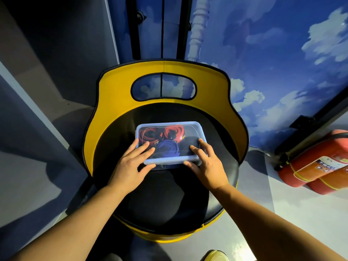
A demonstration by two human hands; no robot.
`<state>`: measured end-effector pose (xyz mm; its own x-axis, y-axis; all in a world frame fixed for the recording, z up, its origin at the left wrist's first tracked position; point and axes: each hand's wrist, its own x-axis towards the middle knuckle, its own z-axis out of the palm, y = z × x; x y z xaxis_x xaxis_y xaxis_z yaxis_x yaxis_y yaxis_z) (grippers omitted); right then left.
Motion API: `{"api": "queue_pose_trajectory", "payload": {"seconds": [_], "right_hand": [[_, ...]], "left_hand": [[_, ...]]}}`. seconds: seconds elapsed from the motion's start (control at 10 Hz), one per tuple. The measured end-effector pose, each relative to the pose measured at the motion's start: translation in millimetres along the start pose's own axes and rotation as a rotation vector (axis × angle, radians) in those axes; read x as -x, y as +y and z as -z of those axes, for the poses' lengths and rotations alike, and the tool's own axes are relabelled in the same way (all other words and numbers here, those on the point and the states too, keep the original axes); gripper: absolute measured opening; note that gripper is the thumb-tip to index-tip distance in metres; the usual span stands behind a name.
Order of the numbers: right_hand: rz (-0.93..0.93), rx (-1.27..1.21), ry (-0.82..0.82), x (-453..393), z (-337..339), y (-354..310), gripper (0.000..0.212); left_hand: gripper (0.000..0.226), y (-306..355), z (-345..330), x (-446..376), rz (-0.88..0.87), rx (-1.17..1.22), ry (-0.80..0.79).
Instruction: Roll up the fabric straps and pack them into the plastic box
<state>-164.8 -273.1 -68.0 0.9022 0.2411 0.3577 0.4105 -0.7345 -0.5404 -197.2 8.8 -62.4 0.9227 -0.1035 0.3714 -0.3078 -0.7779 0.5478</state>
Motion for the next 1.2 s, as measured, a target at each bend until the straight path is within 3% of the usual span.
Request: {"api": "queue_pose_trajectory", "payload": {"seconds": [0.1,0.2,0.3,0.6,1.2], "right_hand": [[-0.028,0.003,-0.034,1.0,11.0,0.5,0.053],[-0.115,-0.013,-0.079,-0.9,15.2,-3.0,0.061],[-0.221,-0.019,-0.097,-6.5,18.9,-4.3,0.078],[-0.283,-0.152,-0.067,-18.0,23.3,-2.6,0.086],[-0.295,0.142,-0.159,7.8,41.9,-27.4,0.083]], "left_hand": [[0.063,4.9,3.5,-0.9,0.058,0.009,-0.042],[0.082,16.5,8.8,-4.7,0.306,0.084,-0.097],[0.09,20.2,11.1,-7.9,0.402,0.106,-0.143],[0.096,18.7,-5.2,-9.7,0.481,0.335,0.031],[0.092,26.7,11.3,16.9,0.506,0.259,0.029]]}}
